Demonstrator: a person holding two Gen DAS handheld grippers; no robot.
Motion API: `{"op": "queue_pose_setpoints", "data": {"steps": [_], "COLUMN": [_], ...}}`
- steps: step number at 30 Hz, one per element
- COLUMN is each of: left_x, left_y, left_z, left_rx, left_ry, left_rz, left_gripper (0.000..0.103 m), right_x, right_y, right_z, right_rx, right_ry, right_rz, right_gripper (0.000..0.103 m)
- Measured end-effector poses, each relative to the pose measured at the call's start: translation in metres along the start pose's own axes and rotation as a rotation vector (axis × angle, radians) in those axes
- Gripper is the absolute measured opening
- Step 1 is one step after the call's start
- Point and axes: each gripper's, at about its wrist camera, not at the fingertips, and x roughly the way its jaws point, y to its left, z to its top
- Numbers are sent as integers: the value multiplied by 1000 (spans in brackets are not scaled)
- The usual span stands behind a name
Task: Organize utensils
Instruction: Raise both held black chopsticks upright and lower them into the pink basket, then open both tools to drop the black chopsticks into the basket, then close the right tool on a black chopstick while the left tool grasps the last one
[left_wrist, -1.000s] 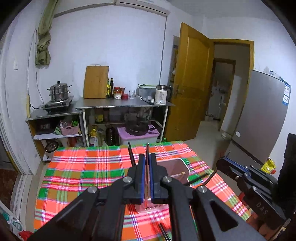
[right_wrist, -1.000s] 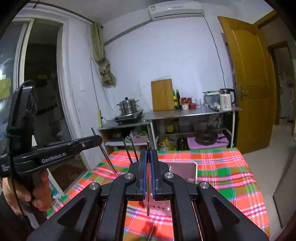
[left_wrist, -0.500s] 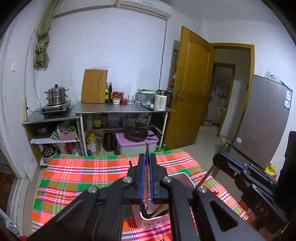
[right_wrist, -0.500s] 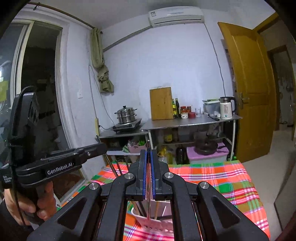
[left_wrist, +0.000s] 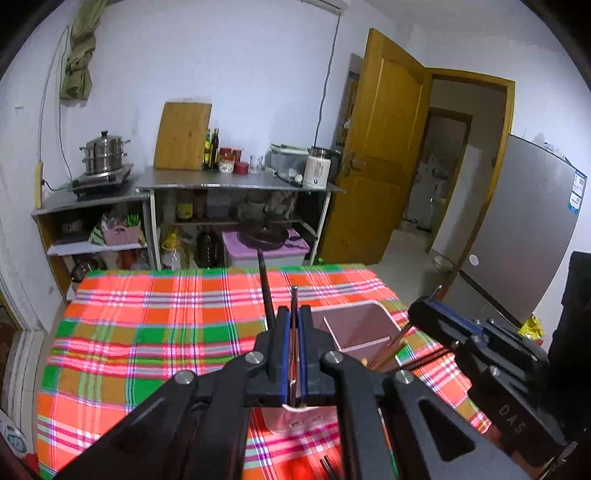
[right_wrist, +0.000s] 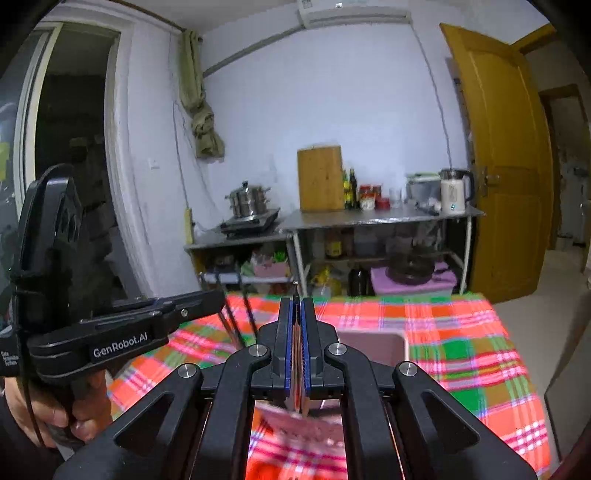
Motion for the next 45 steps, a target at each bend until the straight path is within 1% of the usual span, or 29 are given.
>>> {"op": "queue_pose_setpoints", "data": {"steps": [3, 5, 7, 9, 15, 21, 25, 28, 31, 39, 45], "left_x": [0, -3, -10, -17, -44, -67, -75, -77, -78, -77, -71], "left_y": [1, -1, -2, -3, -15, -25, -28, -33, -38, -39, -35], "left_z": [-7, -12, -15, -18, -34, -62, -85, -103, -121, -154, -173], "left_rx": [-4, -1, -1, 3, 16, 16, 9, 25, 38, 33, 20], "left_ry": [12, 15, 8, -4, -30, -33, -13, 7, 35, 90, 133], "left_rz": [3, 6, 6, 11, 25, 26, 30, 44, 43, 45, 51], "left_gripper": [6, 12, 24, 28, 29, 31, 32, 32, 32, 32, 32], "right_x": [1, -2, -9, -17, -48, -67, -75, -79, -83, -81, -70], "right_y": [1, 1, 0, -2, -2, 1, 2, 3, 5, 6, 9], "right_z": [-7, -10, -10, -12, -21, -46, -68, -84, -98, -131, -147], "right_rx": [-13, -14, -13, -7, 6, -4, 10, 3, 2, 19, 20], "right_ry": [25, 33, 25, 16, -9, 18, 56, 85, 108, 187, 251], "right_rz": [0, -1, -7, -6, -2, -3, 6, 4, 7, 18, 27], "right_gripper": [4, 6, 10, 10, 10, 10, 10, 10, 10, 10, 10]}}
